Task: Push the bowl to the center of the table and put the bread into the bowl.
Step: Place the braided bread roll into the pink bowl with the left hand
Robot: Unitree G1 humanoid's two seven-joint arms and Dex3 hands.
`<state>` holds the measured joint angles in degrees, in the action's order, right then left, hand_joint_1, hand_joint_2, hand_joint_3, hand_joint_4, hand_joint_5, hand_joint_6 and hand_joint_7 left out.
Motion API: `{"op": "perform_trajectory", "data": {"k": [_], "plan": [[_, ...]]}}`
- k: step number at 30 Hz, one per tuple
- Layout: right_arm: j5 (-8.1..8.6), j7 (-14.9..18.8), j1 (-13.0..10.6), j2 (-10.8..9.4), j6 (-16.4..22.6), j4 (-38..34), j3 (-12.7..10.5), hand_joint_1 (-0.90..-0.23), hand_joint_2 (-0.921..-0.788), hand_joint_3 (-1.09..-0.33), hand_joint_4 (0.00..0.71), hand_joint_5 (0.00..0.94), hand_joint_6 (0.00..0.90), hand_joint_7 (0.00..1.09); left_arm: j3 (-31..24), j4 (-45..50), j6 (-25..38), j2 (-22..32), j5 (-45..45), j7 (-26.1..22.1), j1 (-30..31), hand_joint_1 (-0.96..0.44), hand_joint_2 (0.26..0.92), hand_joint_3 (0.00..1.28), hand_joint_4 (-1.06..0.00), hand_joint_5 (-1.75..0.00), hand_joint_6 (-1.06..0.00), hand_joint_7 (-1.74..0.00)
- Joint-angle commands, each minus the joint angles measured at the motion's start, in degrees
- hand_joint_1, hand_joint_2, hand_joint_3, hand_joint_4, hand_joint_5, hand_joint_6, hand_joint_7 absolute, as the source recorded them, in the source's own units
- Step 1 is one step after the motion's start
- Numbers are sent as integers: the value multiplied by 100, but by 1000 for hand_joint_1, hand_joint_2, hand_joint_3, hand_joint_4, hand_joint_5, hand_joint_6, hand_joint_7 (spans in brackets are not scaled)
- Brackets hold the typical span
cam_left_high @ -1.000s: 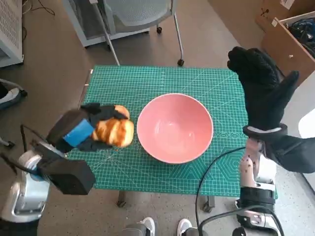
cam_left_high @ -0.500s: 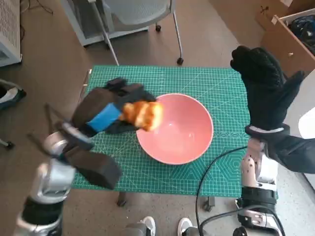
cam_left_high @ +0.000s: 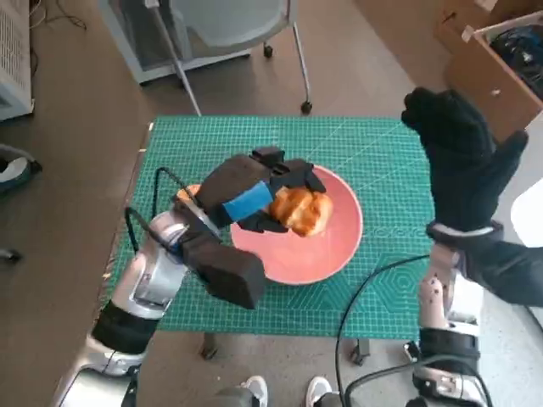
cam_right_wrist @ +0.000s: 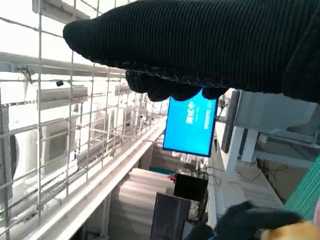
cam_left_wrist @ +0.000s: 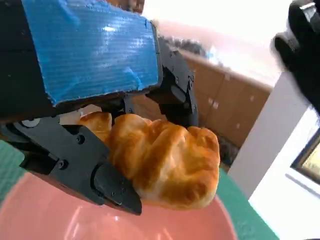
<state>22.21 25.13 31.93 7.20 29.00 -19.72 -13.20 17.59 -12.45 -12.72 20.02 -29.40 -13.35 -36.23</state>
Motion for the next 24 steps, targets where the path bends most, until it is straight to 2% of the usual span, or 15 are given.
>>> {"op": "perform_trajectory", "data": {"k": [1, 4, 8, 9, 10, 12, 14, 18, 24], "plan": [[-58, 7, -204, 84, 23, 75, -17, -475, -921, -600, 333, 0, 124, 536, 97, -356, -92, -90, -115, 127, -245, 1, 921, 83, -670, -1213, -609, -1155], [-78, -25, -237, 110, 35, 113, -22, -471, -921, -611, 332, 0, 116, 539, 133, -437, -63, -119, -138, 120, -262, 1, 920, 90, -666, -1213, -598, -1171], [-95, -63, -271, 137, 56, 134, -34, -472, -921, -618, 332, 0, 110, 542, 165, -468, 41, -139, -95, -53, -220, 0, 921, 191, -605, -1285, -430, -1323], [-102, -78, -277, 138, 58, 140, -33, -472, -921, -619, 332, 0, 110, 543, 177, -472, 71, -128, -58, -151, -198, -34, 887, 175, -504, -1035, -362, -1089], [-107, -89, -281, 139, 60, 144, -33, -472, -921, -620, 332, 0, 109, 544, 185, -473, 94, -121, -31, -222, -183, -61, 878, 158, -453, -881, -334, -962], [-112, -102, -288, 141, 55, 157, -33, -473, -921, -622, 332, 0, 108, 546, 197, -459, 120, -97, 5, -345, -159, -125, 877, 83, -385, -420, -299, -596], [-115, -108, -296, 140, 51, 171, -32, -474, -921, -623, 332, 0, 107, 548, 218, -424, 127, -41, 15, -482, -133, -209, 878, 48, -273, -215, -240, -427], [-119, -118, -303, 141, 31, 186, -30, -476, -921, -624, 332, 0, 105, 551, 268, -390, 38, 41, -88, -545, -137, -341, 883, 19, -140, -45, -160, -266], [-129, -130, -294, 135, -11, 201, -15, -478, -921, -624, 332, 0, 102, 555, 312, -351, -193, 160, -271, -398, -117, -497, 898, 15, -54, -6, -67, -196]]}}
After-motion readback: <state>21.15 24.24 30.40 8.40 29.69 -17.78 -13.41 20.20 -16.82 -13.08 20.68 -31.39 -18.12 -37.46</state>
